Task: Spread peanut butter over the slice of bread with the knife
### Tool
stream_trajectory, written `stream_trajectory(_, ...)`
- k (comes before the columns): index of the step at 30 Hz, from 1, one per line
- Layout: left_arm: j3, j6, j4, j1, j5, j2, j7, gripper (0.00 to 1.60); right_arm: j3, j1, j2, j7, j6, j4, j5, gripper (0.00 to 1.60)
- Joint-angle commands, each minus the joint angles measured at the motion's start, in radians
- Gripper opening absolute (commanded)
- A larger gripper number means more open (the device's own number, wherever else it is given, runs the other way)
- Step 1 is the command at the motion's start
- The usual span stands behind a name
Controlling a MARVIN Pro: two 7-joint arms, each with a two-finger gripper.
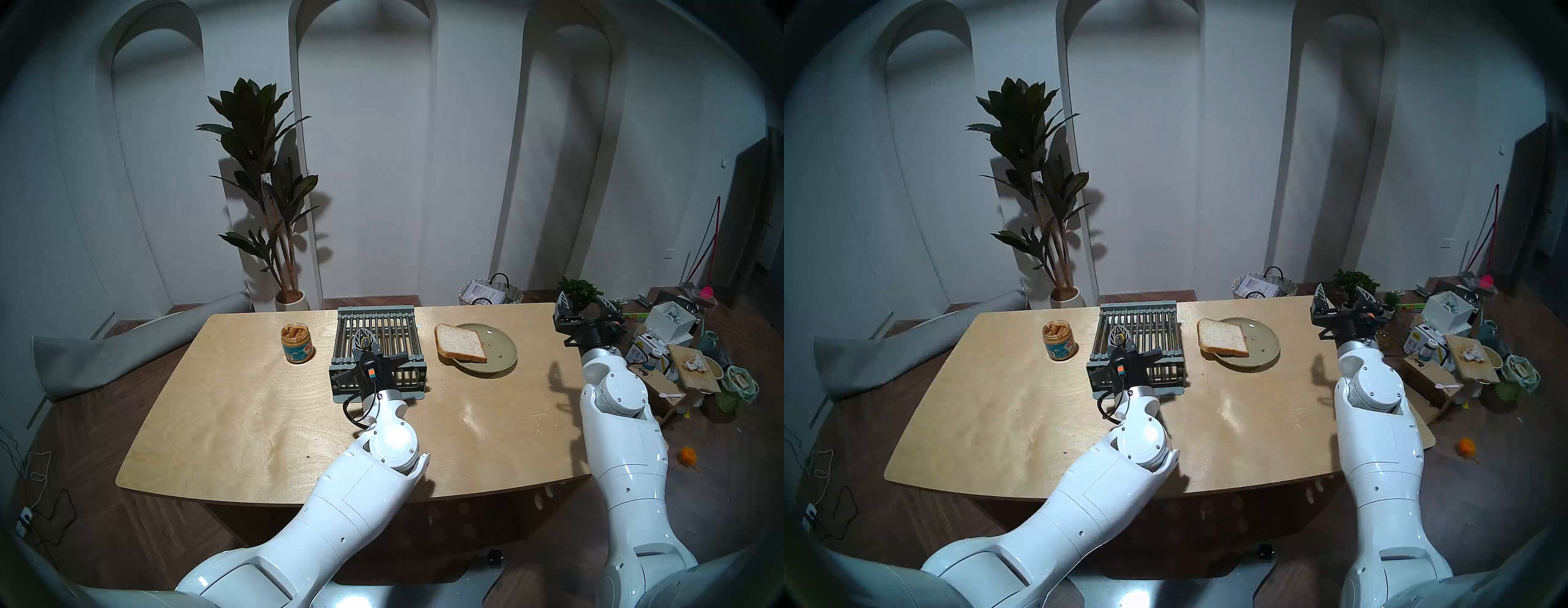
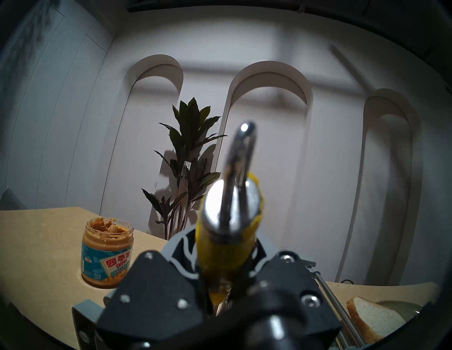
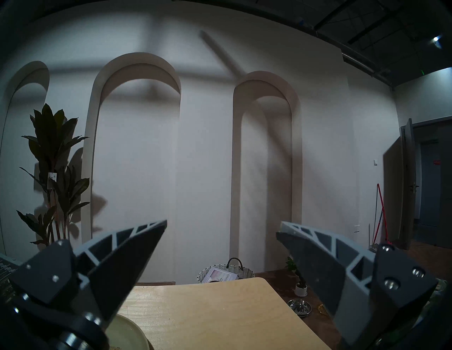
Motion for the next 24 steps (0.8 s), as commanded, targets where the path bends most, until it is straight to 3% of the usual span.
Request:
stream_trajectory(1, 0.009, 0.04, -0.077, -0.008, 0.0, 0.019, -0.027, 0.0, 0.008, 0.015, -0.006, -0.009, -0.006, -0.015, 0.01, 1.6)
stream_trajectory(24, 0.016, 0.2, -0.296, 0.011, 0.035, 0.13, -0.031, 0.0, -0.012, 0.0, -0.045, -0.052, -0.01, -0.024, 0.01, 1.6)
